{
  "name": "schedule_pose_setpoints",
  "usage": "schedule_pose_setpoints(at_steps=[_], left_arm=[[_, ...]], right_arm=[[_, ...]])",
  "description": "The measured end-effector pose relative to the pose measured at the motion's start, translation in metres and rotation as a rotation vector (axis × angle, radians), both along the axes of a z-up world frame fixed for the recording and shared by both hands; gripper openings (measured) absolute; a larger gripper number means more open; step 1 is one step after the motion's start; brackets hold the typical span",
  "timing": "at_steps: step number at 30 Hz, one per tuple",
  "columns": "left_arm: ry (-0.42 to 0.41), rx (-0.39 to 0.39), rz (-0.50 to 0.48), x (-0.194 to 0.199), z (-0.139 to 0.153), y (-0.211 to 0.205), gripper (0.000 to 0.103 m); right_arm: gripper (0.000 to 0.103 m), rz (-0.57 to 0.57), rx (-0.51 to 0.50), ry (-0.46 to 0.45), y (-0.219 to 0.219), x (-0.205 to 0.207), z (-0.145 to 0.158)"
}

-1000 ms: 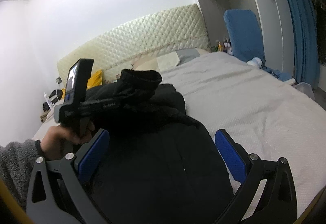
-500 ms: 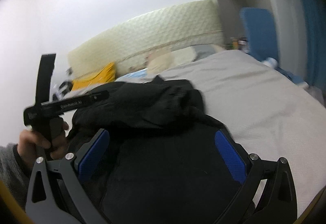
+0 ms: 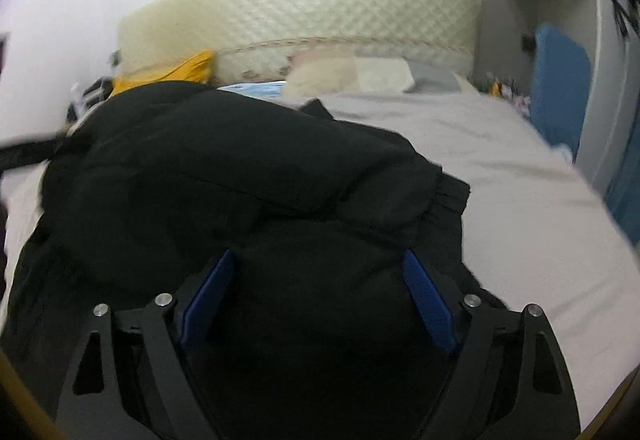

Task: Fold large clothes
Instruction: 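Press and smooth the folded jacket with both tools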

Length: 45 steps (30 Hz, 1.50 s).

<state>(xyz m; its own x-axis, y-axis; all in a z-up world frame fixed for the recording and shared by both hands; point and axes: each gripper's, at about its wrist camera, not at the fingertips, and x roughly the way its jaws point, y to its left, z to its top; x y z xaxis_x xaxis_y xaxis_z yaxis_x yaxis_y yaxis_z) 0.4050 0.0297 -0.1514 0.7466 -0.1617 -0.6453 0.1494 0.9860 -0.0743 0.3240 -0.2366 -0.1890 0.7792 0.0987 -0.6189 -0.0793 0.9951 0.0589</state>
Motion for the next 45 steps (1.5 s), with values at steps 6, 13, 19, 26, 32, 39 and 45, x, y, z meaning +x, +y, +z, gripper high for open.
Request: schedule_pose_setpoints(at_steps=[6,13,19,26,32,39,45], left_arm=[[-0.009,0.008,0.006,0.016,-0.010,0.001,0.075],[0.004,0.017,0.006,0.029,-0.022,-0.001,0.076],[0.017,0.031,0.003,0.033,-0.030,-0.004,0.077],[0.029,0.080,0.005,0.043,-0.044,-0.013,0.079],[0.008,0.102,0.038,0.051,-0.060,-0.021,0.080],[0.055,0.099,0.058,0.053,-0.054,-0.019,0.081],[0.072,0.065,0.072,0.018,-0.016,-0.005,0.081]], right_arm=[[0.086,0.011,-0.019,-0.071,0.001,0.034,0.005],[0.086,-0.010,0.070,-0.175,-0.012,0.046,0.030],[0.086,-0.020,0.047,-0.136,-0.012,0.067,0.027],[0.091,0.022,-0.025,0.042,-0.011,0.098,-0.010],[0.098,0.009,0.031,0.094,-0.022,0.107,-0.030],[0.103,-0.008,0.062,0.149,-0.024,0.108,-0.034],[0.103,0.005,0.020,0.066,-0.023,0.064,0.006]])
